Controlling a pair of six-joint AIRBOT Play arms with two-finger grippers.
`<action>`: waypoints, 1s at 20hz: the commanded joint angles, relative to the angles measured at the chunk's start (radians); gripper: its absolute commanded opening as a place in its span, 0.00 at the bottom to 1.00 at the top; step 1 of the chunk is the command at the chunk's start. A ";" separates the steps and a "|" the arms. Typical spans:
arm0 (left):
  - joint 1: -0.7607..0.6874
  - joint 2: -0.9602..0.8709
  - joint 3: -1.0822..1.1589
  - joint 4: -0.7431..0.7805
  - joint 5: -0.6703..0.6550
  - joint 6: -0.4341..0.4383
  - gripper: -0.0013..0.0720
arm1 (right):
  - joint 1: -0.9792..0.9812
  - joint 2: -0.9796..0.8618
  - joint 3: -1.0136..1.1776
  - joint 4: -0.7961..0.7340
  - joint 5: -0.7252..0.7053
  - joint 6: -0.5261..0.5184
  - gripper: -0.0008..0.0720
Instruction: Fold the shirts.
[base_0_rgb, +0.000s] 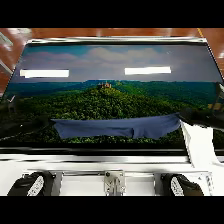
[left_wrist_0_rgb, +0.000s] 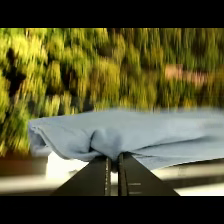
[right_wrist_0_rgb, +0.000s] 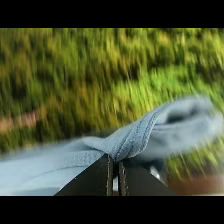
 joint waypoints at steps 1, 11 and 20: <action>0.000 -0.181 -0.048 -0.118 0.250 0.007 0.08 | 0.000 -0.211 -0.034 0.180 -0.321 -0.030 0.10; 0.157 -0.514 0.208 -0.155 -0.072 0.134 1.00 | -0.108 -0.468 0.048 0.564 -0.172 -0.423 0.91; 0.150 -0.516 0.021 0.047 -0.126 0.086 1.00 | -0.169 -0.465 -0.032 0.216 0.156 -0.310 0.91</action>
